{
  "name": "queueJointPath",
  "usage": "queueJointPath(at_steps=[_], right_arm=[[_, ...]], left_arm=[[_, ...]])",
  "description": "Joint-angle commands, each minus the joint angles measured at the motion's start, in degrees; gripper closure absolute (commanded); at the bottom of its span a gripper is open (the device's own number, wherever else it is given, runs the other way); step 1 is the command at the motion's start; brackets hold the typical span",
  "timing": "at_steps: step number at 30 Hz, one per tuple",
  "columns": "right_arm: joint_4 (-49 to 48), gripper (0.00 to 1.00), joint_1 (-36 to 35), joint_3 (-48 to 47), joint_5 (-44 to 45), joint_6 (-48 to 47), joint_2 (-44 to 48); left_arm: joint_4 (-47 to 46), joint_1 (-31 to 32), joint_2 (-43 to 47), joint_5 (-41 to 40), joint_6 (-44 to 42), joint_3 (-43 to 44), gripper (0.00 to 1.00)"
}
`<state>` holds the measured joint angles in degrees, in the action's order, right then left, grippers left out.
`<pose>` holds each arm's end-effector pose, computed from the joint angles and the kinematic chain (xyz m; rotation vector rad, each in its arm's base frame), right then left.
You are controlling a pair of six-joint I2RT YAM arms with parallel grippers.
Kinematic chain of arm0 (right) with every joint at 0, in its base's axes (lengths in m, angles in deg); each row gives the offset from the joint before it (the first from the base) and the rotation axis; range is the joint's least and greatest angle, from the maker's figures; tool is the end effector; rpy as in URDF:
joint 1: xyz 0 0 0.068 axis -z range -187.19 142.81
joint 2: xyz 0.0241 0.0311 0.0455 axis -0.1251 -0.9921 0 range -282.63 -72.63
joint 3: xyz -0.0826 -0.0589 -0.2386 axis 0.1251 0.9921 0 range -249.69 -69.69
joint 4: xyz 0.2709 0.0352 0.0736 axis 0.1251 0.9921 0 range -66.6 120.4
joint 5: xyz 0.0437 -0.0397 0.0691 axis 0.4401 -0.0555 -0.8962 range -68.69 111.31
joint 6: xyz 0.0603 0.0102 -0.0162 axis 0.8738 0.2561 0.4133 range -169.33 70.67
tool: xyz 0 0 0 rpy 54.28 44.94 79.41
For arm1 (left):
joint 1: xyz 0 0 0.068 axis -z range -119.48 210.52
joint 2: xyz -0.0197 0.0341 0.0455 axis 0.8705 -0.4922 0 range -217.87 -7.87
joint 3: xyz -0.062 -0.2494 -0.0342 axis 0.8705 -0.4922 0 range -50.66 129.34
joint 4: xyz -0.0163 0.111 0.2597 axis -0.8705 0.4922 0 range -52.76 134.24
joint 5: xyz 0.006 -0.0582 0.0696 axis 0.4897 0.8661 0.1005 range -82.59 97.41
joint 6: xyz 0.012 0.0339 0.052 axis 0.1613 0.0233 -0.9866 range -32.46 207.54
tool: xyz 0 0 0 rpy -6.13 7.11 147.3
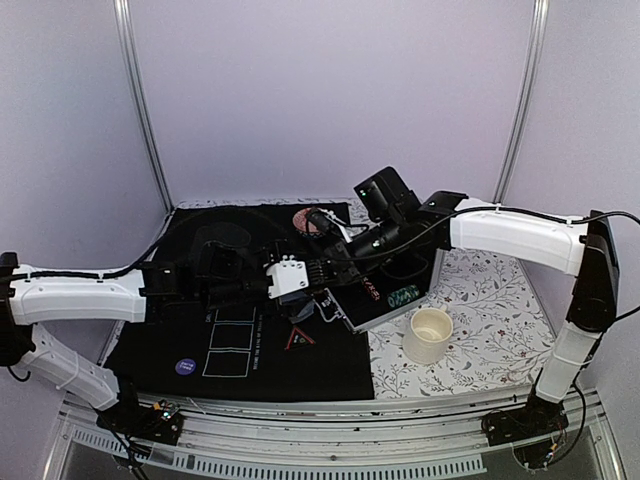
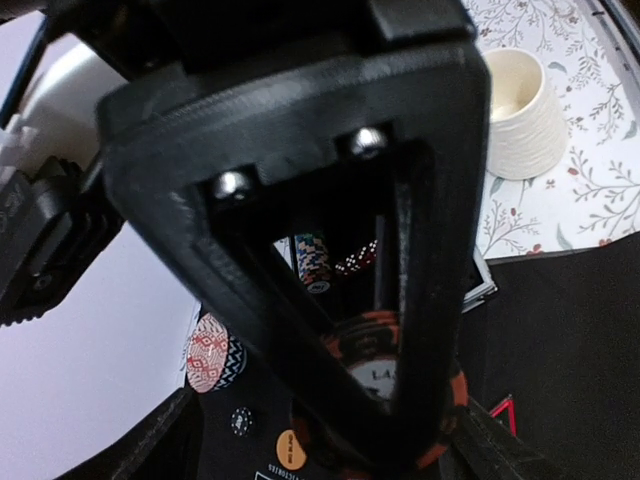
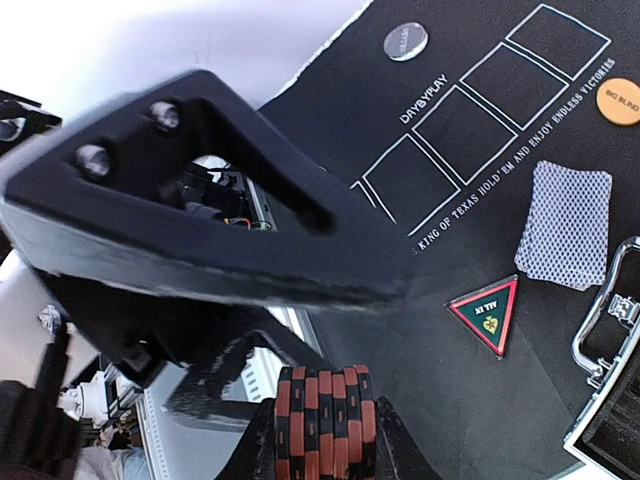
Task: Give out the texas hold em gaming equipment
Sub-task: Pass from the right arm to the left
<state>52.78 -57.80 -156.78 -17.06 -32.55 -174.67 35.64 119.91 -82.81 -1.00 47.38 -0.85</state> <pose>0.2473 0.3488 0.2685 -1.0862 2.3029 1.3178 0.1767 -0.2846 0.2468 1.4467 1.3481 -0.0731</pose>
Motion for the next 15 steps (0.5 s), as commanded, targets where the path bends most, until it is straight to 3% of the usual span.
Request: queueJointPath(at_steps=[1,5,15], right_arm=[[-4.8,0.98,-0.1,0.8,-3.0,1.4,3.2],[-5.2,0.98,-0.1,1.1,-3.3,1.8,3.1],[-5.4,0.98,-0.2,1.3,-2.3,2.0,3.9]], left_arm=[[-2.7,0.5,-1.4,-1.9,-1.5,1.9,0.21],[-1.8,0.5,-1.9,-0.3,-1.3,2.3,0.35],[-1.2,0.5,-0.6,4.9,0.2,2.7,0.35]])
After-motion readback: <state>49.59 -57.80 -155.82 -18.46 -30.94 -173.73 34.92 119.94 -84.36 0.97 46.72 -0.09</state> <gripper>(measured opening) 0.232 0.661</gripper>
